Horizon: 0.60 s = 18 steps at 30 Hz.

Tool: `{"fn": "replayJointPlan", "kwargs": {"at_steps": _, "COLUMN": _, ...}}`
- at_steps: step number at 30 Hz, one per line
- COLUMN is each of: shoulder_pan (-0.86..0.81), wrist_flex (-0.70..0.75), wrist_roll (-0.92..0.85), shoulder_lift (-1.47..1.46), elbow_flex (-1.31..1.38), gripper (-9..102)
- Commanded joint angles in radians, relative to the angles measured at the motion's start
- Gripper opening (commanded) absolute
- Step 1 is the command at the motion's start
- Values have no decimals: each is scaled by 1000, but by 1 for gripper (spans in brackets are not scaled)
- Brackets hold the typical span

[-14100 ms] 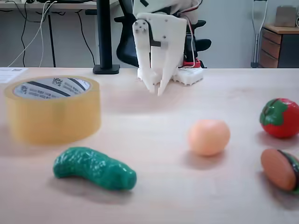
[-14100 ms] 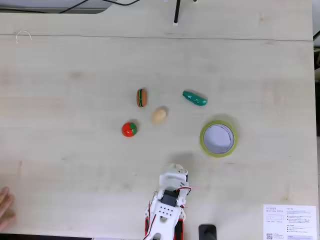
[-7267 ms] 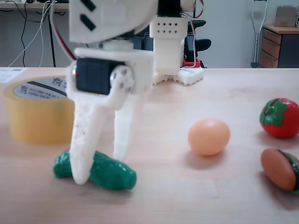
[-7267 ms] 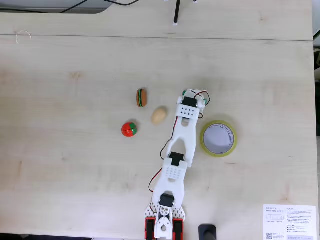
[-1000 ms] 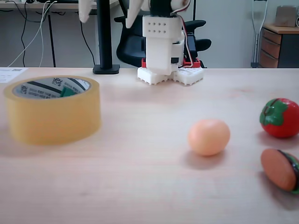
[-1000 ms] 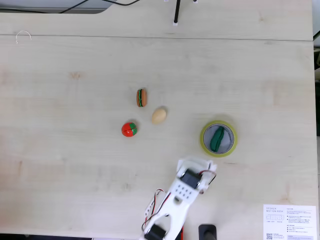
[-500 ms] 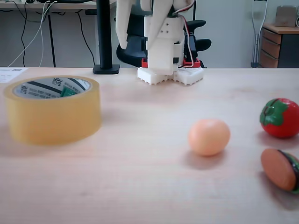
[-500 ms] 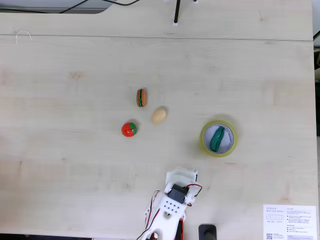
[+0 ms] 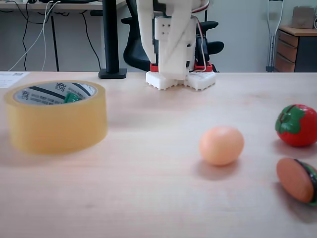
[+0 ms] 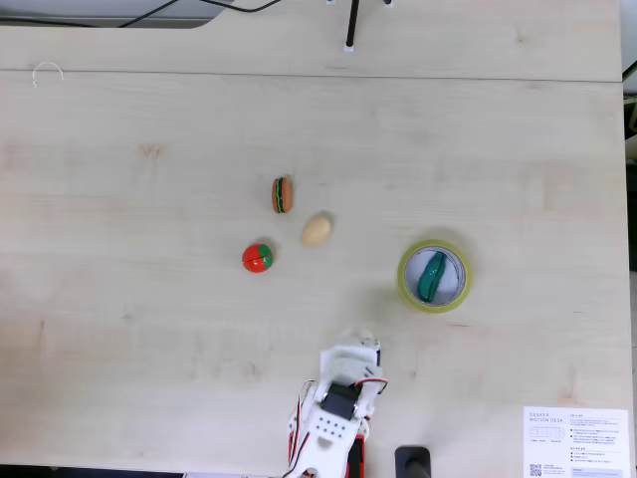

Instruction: Grasp a cucumber and put it in the hole.

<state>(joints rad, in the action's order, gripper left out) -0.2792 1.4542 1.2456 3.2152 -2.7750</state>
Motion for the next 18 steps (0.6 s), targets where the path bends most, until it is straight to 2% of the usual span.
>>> {"fn": "replayJointPlan", "kwargs": {"at_steps": 1, "shoulder_pan": 21, "wrist_flex": -6, "wrist_roll": 2, "shoulder_lift": 149, "elbow_flex": -43, "gripper": 0}}
{"fn": "replayJointPlan", "kwargs": {"at_steps": 18, "shoulder_pan": 23, "wrist_flex": -32, "wrist_roll": 66, "shoulder_lift": 153, "elbow_flex": -265, "gripper": 0}}
